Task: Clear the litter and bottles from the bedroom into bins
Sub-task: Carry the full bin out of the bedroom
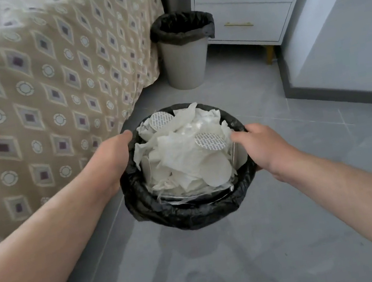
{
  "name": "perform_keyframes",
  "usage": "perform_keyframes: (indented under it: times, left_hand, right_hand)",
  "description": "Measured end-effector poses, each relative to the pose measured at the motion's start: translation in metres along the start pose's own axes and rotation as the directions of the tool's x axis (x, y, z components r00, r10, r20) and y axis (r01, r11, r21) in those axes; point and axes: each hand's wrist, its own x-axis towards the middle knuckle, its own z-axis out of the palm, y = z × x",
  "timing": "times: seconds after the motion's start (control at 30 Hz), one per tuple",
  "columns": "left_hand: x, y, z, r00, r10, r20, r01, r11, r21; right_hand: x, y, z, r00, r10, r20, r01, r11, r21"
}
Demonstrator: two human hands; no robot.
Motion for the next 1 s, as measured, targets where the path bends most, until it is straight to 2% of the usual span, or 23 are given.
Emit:
perform_keyframes:
  times: [0.2,0.37,0.6,0.7,0.8,0.87,1.0]
  left_hand:
    - [-0.065,0.088,0.003,0.999,-0.033,-0.014,0.032,0.999,-0.033]
    - [-0.128,0.174,-0.003,0.994,-0.077,0.071,0.078,0.997,-0.013]
    - [-0.258,0.324,-0.005,0.971,-0.107,0.213,0.093,0.993,0.073]
    - [-0.316,0.392,-0.003,0.963,-0.071,0.262,0.065,0.997,0.029]
    - [-0.368,0.458,0.002,0.93,0.017,0.367,-0.019,1.0,0.002]
    - [-0.393,0.497,0.008,0.929,0.067,0.365,-0.056,0.998,-0.039]
    - [-0.438,0.559,0.027,0.939,0.081,0.334,-0.02,0.983,-0.18]
  right_hand:
    - [-0.037,-0.066,-0.078,0.998,0.022,-0.063,-0.018,0.999,0.05]
    - [-0.091,-0.129,-0.153,0.995,0.075,-0.072,-0.068,0.993,0.098]
    - [-0.205,-0.241,-0.276,0.992,0.066,-0.11,-0.044,0.981,0.189]
    - [-0.246,-0.291,-0.34,0.99,0.063,-0.129,-0.031,0.972,0.235]
    - [-0.28,-0.341,-0.402,0.991,0.04,-0.125,-0.004,0.961,0.276]
    - [-0.3,-0.371,-0.443,0.993,0.012,-0.121,0.028,0.946,0.324]
    - [-0.337,-0.41,-0.509,0.989,-0.033,-0.142,0.082,0.93,0.358]
